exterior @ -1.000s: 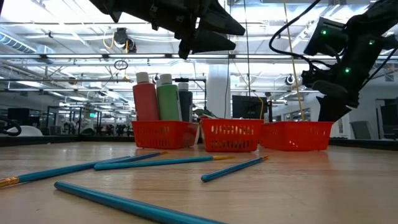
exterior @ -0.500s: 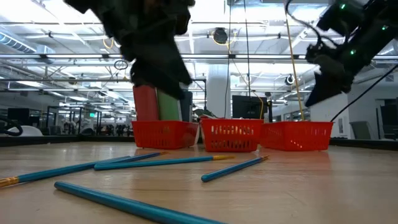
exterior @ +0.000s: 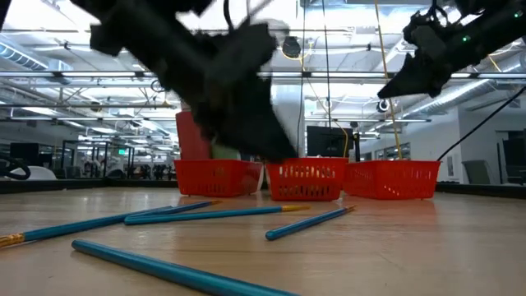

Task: Pick & Place Paint Supplies
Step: Put the blue paint brush into the right red bin

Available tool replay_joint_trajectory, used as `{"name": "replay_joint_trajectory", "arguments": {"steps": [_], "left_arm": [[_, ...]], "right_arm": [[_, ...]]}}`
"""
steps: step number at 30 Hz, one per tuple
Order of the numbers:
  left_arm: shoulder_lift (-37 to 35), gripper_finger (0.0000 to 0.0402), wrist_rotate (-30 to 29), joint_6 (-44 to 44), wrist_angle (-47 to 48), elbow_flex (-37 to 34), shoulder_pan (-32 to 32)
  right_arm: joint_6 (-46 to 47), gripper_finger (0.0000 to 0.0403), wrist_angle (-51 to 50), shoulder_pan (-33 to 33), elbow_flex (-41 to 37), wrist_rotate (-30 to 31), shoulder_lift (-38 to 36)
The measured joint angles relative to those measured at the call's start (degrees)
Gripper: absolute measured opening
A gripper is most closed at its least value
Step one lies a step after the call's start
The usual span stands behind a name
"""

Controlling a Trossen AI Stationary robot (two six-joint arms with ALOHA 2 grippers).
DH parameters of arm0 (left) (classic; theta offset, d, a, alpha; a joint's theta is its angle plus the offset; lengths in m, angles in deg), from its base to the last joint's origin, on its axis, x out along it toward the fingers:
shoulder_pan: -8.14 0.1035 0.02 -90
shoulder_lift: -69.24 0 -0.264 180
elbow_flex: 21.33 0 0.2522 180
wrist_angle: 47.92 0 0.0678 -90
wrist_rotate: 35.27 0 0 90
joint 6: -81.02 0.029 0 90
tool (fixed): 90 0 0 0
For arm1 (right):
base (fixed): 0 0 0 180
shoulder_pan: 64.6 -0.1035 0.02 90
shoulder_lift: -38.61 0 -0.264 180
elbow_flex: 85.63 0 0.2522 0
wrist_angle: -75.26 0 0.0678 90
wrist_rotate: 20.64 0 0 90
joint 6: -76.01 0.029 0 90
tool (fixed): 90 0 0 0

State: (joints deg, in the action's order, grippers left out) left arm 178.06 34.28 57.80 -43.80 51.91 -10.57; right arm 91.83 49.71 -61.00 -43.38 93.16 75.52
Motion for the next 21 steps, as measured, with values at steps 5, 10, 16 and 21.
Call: {"name": "replay_joint_trajectory", "arguments": {"steps": [5, 10, 16, 21], "left_arm": [[3.77, 0.0218, -0.56, -3.78, 0.07, -0.03, 1.56], [6.28, 0.0218, 1.0, -3.46, -1.44, -0.06, 1.29], [7.28, 0.0218, 1.12, -3.55, -4.32, -0.01, 0.55], [7.32, 0.0218, -0.02, -5.44, -1.68, 0.0, 0.36]], "right_arm": [[-2.0, 0.001, 5.44, -4.39, -0.04, 0.85, 1.05], [-3.24, 0.0001, 7.4, -8.48, 0.01, 5.66, 1.73], [-3.28, 0.0003, 7.25, -10.54, 0.0, 7.95, 2.02], [-2.96, 0.0001, 7.29, -10.48, 0.0, 7.97, 2.02]]}}
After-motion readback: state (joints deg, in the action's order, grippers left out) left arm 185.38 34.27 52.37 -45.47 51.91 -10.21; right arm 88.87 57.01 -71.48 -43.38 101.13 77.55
